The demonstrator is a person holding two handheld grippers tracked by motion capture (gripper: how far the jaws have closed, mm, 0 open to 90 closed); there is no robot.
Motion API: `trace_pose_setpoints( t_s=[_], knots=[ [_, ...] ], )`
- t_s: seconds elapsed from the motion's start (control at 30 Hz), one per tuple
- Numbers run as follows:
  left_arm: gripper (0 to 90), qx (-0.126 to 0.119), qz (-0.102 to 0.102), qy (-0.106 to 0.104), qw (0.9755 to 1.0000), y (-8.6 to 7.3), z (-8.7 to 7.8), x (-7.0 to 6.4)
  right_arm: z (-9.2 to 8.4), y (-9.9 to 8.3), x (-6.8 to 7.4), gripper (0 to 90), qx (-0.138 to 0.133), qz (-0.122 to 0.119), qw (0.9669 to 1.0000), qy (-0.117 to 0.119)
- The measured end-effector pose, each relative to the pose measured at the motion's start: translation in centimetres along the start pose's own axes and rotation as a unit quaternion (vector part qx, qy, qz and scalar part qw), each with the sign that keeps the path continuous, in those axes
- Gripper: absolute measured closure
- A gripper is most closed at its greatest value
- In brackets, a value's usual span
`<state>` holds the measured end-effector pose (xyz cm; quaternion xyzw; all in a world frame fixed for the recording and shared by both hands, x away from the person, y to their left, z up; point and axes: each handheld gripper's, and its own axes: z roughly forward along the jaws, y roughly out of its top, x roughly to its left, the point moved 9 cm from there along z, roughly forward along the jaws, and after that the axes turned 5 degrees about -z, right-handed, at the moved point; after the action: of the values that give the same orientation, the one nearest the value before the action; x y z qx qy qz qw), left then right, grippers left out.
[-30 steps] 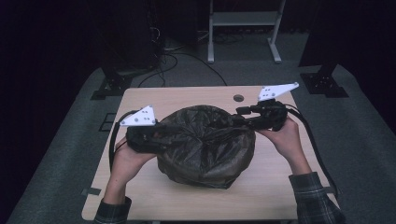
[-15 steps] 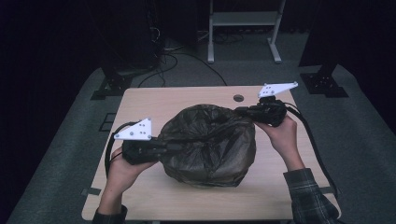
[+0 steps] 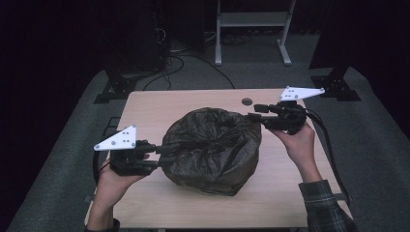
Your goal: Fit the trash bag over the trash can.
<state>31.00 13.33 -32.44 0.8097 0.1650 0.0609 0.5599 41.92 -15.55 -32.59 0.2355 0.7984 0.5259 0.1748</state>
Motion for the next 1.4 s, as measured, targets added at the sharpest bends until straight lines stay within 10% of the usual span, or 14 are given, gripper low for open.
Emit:
trace_pose_setpoints(
  t_s=[0.5,0.87,1.4],
  knots=[
    [43.3,0.029,-0.035,0.085,0.9953,0.7,2.2,5.6,-0.7,-1.9,4.9,46.4,0.041,-0.026,0.9977,0.048],
    [89.9,0.052,-0.046,0.09,0.9936,-0.2,3.0,6.7,-0.8,-2.7,5.4,83.7,0.044,-0.026,0.9965,0.065],
    [90.0,0.027,-0.079,0.151,0.985,-1.4,1.2,10.0,-3.0,-4.5,7.4,89.5,0.026,-0.046,0.9942,0.094]
  ],
)
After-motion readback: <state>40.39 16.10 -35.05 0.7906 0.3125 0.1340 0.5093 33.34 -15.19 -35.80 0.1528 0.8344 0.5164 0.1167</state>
